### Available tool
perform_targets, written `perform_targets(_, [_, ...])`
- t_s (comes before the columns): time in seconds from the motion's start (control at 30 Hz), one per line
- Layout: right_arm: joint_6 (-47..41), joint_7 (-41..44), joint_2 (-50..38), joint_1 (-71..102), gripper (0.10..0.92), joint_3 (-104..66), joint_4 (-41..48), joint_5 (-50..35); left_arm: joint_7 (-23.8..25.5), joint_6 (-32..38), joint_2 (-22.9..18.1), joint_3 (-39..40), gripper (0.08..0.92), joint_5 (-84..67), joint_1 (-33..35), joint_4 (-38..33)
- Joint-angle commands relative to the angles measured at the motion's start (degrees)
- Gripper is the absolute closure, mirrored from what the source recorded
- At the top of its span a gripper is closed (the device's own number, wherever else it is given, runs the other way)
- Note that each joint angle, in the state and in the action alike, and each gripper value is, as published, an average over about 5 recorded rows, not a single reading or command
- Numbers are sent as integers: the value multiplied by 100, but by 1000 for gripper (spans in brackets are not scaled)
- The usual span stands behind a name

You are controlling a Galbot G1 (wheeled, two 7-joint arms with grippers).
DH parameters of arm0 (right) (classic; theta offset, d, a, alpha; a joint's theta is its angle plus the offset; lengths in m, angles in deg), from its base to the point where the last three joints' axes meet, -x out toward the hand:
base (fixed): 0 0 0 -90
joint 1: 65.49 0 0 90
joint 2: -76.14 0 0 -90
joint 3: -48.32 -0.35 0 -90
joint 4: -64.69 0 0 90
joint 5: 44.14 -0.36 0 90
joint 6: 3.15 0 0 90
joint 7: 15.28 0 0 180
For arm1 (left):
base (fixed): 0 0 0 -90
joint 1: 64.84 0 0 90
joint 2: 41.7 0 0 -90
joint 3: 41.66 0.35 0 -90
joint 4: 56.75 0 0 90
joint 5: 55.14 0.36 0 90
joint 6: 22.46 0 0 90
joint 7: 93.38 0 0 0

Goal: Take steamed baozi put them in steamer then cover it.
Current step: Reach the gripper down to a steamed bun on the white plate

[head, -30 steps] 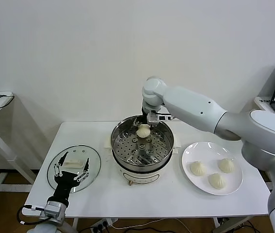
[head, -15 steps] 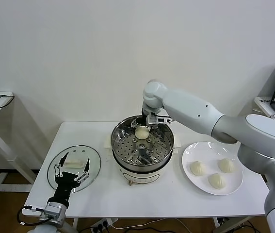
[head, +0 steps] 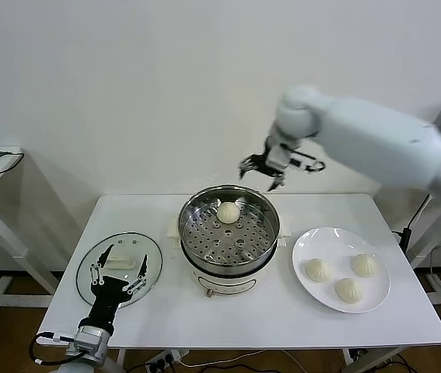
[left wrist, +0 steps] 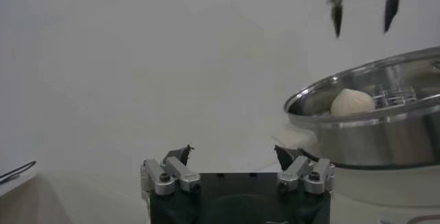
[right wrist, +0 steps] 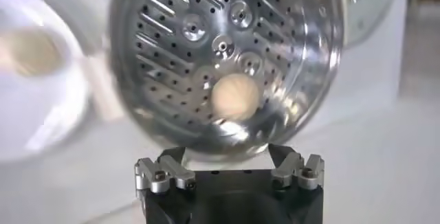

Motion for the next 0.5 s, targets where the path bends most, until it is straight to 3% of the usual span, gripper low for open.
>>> perform_targets(0.03, [-1896,765,-1794,522,203,-358,-596,-1240,0,23,3,15,177,37,31,-52])
perform_targets(0.3, [-2906,795,-2235,2629,203,-1832,-575,-454,-6,42,4,63,177,71,36,-50])
perform_targets(0.5, [-2949,697,-2047,3646,203,-2526,-280,-6,-2,44,-15,122,177,124,15,17])
